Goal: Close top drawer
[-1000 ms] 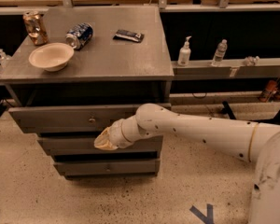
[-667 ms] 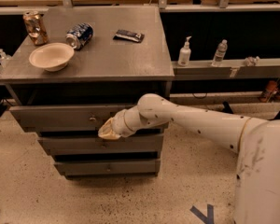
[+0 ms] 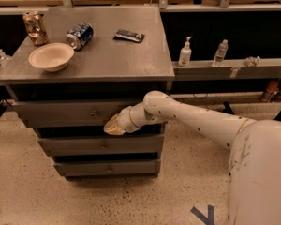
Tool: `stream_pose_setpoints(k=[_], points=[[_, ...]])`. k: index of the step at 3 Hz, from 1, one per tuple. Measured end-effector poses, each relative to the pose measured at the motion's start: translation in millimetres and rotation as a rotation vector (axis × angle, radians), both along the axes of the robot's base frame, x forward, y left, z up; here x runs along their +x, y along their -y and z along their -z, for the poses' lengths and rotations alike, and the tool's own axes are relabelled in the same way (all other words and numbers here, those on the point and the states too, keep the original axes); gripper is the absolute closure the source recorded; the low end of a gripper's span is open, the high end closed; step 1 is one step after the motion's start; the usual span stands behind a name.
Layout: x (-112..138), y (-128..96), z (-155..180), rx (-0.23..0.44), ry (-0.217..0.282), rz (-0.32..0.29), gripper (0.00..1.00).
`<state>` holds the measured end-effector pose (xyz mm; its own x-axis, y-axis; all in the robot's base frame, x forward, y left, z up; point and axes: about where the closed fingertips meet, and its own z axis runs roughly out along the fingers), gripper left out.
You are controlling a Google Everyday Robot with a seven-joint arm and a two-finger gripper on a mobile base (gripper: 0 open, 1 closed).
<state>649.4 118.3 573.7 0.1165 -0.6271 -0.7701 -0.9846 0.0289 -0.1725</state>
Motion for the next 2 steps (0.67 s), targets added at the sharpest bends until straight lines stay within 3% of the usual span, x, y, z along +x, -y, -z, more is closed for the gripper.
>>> stream_pose_setpoints(k=[1, 2], points=[[-12, 12, -11, 0.035, 0.05, -0.019, 1.0], [-67, 37, -29, 0.1, 0.062, -0.09, 1.0]])
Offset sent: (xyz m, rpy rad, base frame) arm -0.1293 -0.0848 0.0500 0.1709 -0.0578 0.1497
